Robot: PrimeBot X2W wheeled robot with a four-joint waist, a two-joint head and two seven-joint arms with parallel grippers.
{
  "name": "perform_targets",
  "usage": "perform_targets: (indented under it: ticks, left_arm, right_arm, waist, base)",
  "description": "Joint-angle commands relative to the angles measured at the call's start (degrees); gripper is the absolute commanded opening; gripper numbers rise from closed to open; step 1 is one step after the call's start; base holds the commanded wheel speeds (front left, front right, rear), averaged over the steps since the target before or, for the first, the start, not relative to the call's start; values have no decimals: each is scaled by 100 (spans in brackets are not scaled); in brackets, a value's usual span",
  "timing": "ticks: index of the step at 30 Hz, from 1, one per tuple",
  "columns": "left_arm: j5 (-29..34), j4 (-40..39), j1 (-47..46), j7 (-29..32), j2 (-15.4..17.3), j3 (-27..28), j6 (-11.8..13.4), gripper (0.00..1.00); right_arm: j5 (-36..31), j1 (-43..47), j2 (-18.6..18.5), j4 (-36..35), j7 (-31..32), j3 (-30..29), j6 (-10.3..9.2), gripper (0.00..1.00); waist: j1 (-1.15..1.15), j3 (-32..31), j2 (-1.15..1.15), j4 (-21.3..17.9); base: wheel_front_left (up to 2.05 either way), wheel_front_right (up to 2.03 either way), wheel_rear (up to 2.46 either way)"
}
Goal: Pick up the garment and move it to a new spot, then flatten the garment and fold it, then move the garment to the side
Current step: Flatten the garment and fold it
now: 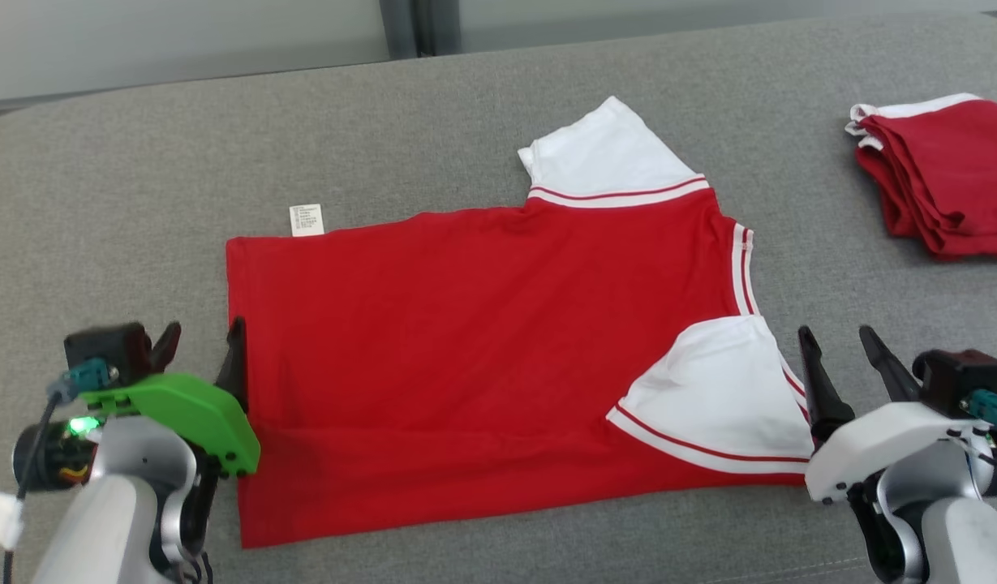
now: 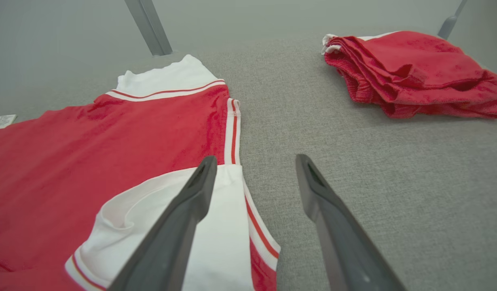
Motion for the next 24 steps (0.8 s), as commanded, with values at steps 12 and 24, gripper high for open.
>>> perform_targets:
  ticks: [12,24]
  left_arm:
    - [298,1842,-2005,168,269,-142,-232,100]
    - [400,2704,-2528,2,284,-305,-375,100]
  right_arm:
    - [101,-1104,-349,340,-152,773,-7,100]
    - [153,-1366,-496,551,-234,973,-7,100]
  waist:
    - [0,953,0,-425]
    - [0,999,0,-500]
  base:
    - [0,0,0]
    - [0,0,0]
